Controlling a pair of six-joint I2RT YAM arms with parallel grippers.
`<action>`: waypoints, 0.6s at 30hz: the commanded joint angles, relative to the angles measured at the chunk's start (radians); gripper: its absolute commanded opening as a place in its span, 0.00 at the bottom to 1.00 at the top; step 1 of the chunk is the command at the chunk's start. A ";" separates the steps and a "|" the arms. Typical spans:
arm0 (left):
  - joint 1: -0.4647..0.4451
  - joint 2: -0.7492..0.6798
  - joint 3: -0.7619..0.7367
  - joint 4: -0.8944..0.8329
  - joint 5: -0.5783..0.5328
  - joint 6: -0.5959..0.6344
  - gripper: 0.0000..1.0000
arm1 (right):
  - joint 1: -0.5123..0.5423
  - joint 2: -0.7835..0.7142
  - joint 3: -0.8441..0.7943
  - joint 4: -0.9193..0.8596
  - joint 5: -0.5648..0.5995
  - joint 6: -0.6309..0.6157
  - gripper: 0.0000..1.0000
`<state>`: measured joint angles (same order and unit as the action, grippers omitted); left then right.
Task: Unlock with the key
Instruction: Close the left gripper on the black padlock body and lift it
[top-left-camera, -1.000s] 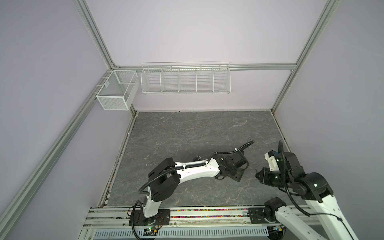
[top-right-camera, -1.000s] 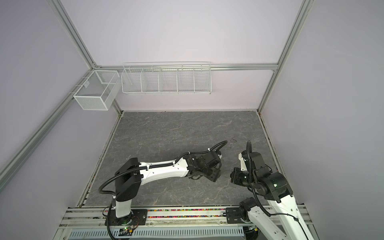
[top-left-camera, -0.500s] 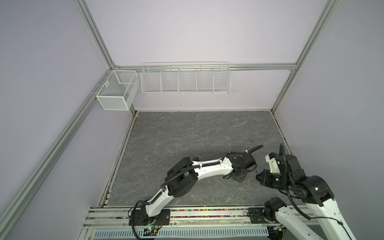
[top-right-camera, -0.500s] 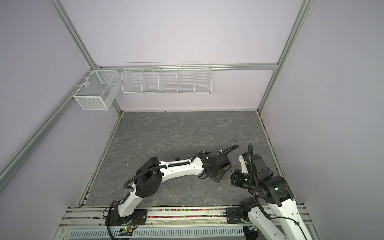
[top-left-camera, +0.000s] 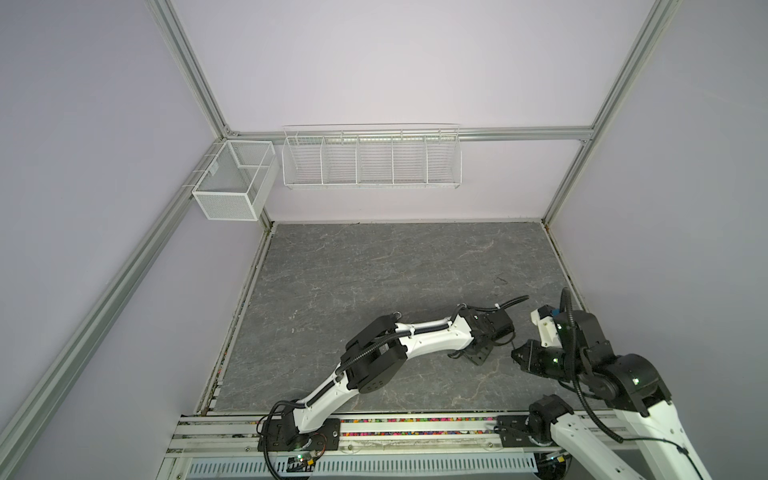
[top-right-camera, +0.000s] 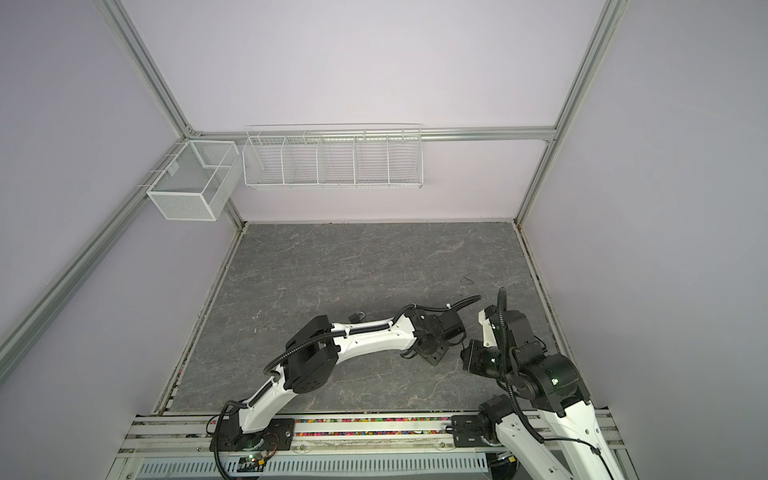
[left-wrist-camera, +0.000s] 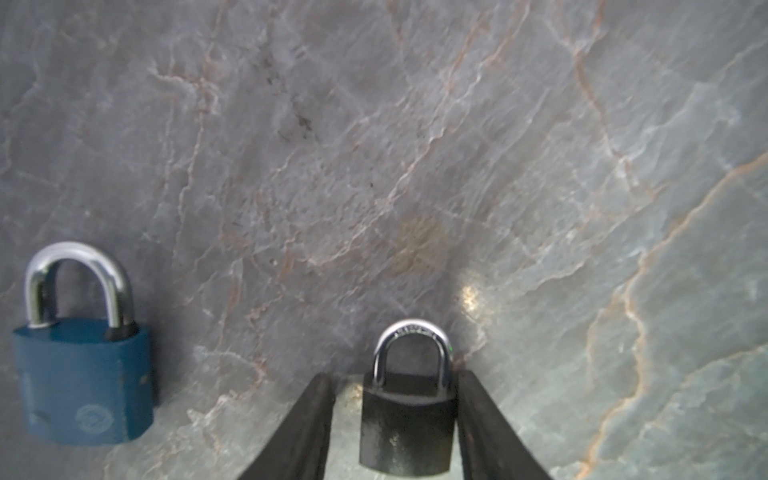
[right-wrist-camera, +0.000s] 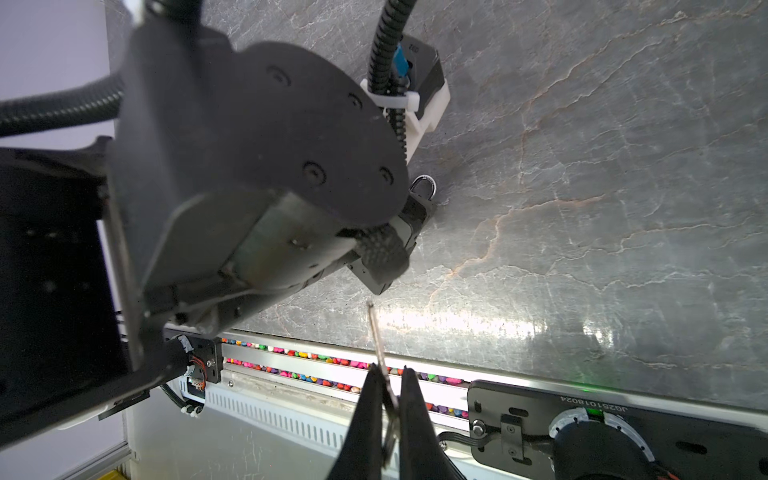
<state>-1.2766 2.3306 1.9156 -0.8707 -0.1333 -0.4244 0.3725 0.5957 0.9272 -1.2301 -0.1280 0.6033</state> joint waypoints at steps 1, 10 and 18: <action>-0.007 0.028 0.030 -0.046 0.004 0.008 0.47 | -0.006 -0.013 -0.008 0.011 -0.013 -0.014 0.07; -0.010 0.038 0.033 -0.060 -0.003 -0.012 0.44 | -0.005 -0.024 -0.013 0.012 -0.018 -0.019 0.07; -0.010 0.042 0.030 -0.082 -0.025 -0.063 0.36 | -0.005 -0.037 -0.010 0.008 -0.018 -0.027 0.07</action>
<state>-1.2823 2.3398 1.9274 -0.8936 -0.1371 -0.4610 0.3725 0.5735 0.9264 -1.2301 -0.1352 0.5938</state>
